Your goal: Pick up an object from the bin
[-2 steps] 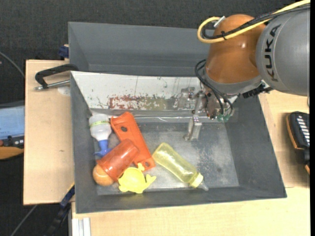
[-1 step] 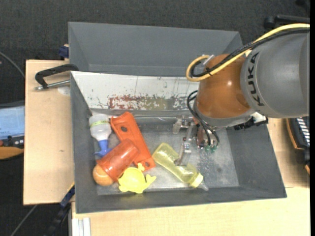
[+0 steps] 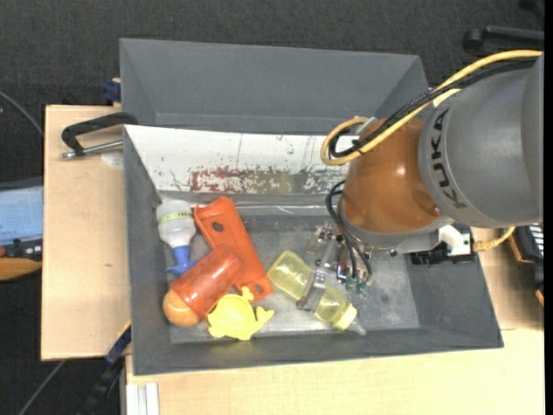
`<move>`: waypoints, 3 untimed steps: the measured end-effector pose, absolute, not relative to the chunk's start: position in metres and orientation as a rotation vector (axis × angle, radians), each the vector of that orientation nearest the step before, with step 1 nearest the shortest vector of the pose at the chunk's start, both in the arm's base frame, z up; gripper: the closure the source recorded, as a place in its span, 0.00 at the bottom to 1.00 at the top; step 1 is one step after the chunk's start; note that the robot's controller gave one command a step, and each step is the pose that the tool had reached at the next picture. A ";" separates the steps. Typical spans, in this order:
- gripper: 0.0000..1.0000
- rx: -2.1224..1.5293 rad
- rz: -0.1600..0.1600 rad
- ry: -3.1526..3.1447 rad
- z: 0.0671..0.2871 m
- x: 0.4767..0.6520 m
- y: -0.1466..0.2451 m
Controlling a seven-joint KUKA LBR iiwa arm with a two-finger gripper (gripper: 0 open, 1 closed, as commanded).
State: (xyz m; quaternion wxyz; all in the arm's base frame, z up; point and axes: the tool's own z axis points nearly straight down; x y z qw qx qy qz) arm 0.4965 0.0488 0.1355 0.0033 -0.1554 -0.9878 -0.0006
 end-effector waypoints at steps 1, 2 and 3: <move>0.00 -0.504 -0.006 -3.106 0.157 0.491 0.049; 0.00 -0.559 -0.005 -3.090 0.079 0.493 0.051; 1.00 -0.713 -0.013 -3.072 0.049 0.498 0.047</move>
Offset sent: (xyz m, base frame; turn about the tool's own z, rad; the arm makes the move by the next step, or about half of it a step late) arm -0.0045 0.0014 -0.0655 0.0532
